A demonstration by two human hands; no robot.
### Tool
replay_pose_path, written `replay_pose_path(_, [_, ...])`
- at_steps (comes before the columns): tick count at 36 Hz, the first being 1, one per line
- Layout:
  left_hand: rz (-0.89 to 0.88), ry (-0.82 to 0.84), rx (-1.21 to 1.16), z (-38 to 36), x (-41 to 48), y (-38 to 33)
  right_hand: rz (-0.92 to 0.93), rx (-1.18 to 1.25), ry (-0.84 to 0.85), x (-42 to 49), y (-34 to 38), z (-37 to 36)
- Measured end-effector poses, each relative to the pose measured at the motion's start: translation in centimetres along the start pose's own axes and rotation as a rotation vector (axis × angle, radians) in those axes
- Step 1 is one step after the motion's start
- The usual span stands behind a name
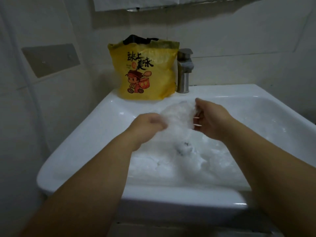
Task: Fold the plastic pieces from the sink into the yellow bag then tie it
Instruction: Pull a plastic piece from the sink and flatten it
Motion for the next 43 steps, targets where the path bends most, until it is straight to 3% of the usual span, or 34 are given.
replay_pose_path(2, [-0.056,-0.069,-0.194,0.3,0.2,-0.3,0.043,0.062,-0.018,-0.2,0.3,0.2])
replay_pose_path(5, [-0.103,-0.034,-0.459,0.7,0.1,-0.7,0.081,0.024,0.110,-0.8,0.8,0.0])
replay_pose_path(8, [-0.109,0.058,-0.561,0.6,0.0,-0.8,0.066,-0.218,0.266,-1.3,0.5,-1.3])
replay_pose_path(11, [-0.113,0.094,-0.598,0.3,-0.2,-1.0,0.049,-0.501,0.184,-1.0,-0.8,-2.6])
replay_pose_path(15, [-0.106,0.040,-0.569,0.5,-0.3,-0.9,0.097,-0.424,0.001,-0.6,-0.8,-2.5])
replay_pose_path(26, [0.020,-0.348,-0.442,2.4,0.5,0.3,0.188,-0.278,-0.007,-0.3,0.4,-1.4])
replay_pose_path(33, [-0.067,-0.339,-0.639,2.5,0.6,-0.1,0.261,-0.453,-0.241,-0.4,0.4,-0.5])
replay_pose_path(38, [0.044,-0.423,-0.437,2.4,0.5,-0.1,0.253,-0.356,-0.186,-0.1,0.5,-0.8])
replay_pose_path(43, [0.147,-0.496,-0.104,2.5,0.5,1.1,0.225,-0.115,0.019,-0.5,0.6,-1.3])
Point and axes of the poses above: each hand's wrist, its own x-axis towards the middle knuckle, its own z-axis out of the back of the hand, y = z × x, the point moved 1 cm from there along x, towards the middle knuckle, and after that the axes turned 15 degrees about y, right-handed, at the moved point
